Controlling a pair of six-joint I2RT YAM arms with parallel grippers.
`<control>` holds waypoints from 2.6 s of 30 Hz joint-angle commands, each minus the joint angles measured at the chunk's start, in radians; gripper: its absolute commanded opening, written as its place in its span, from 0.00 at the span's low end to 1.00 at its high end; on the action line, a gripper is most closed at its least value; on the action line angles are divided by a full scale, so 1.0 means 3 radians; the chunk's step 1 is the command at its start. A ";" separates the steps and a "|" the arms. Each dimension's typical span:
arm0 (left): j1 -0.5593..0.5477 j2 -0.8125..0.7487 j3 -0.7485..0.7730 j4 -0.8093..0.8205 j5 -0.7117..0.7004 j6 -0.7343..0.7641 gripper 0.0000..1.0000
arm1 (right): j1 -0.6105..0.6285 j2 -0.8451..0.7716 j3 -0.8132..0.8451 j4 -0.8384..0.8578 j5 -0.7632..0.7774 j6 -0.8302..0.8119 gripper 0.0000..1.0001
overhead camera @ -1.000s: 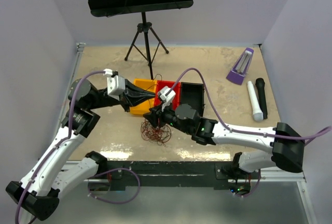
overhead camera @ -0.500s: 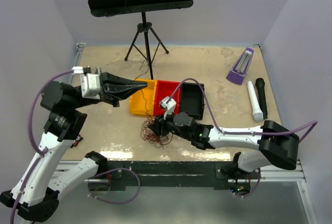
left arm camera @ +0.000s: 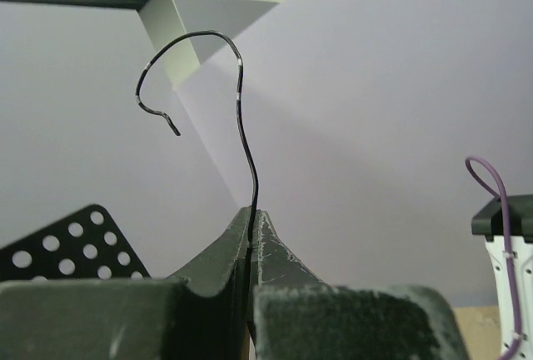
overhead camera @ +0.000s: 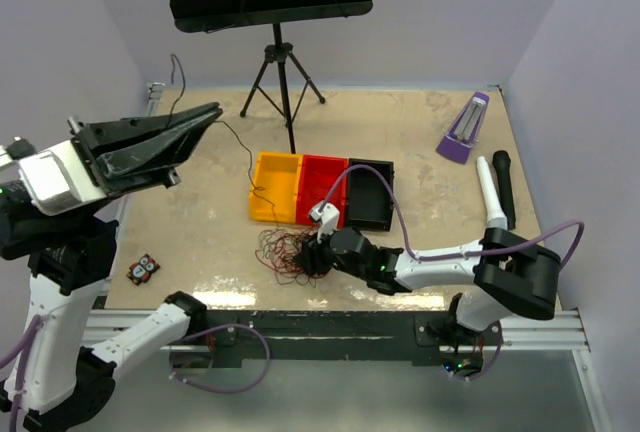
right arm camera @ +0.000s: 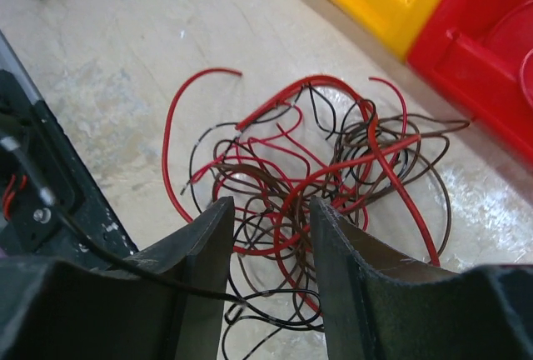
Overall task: Untangle the cables
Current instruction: Untie the cable.
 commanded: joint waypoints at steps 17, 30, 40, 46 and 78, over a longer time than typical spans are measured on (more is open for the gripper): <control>0.0019 -0.0038 0.0302 0.0156 -0.0612 0.0913 0.00 | 0.0066 -0.1063 0.0034 -0.0590 0.0242 -0.0001 0.47; 0.0014 -0.0089 0.0272 -0.0166 -0.0259 0.0806 0.00 | 0.0107 -0.1334 0.0590 -0.0575 -0.0019 -0.0588 0.66; 0.0014 -0.0074 0.0358 -0.0161 -0.0280 0.0990 0.00 | 0.0153 -0.0481 0.0888 -0.0151 -0.0352 -0.0804 0.66; 0.0009 -0.0043 0.0461 -0.0171 -0.0254 0.0975 0.00 | 0.0163 0.0006 0.0933 0.0039 -0.0143 -0.0845 0.58; 0.0014 0.0228 0.1438 0.0064 -0.0597 0.1926 0.00 | 0.0179 -0.0126 -0.0191 0.0203 0.0333 0.0061 0.00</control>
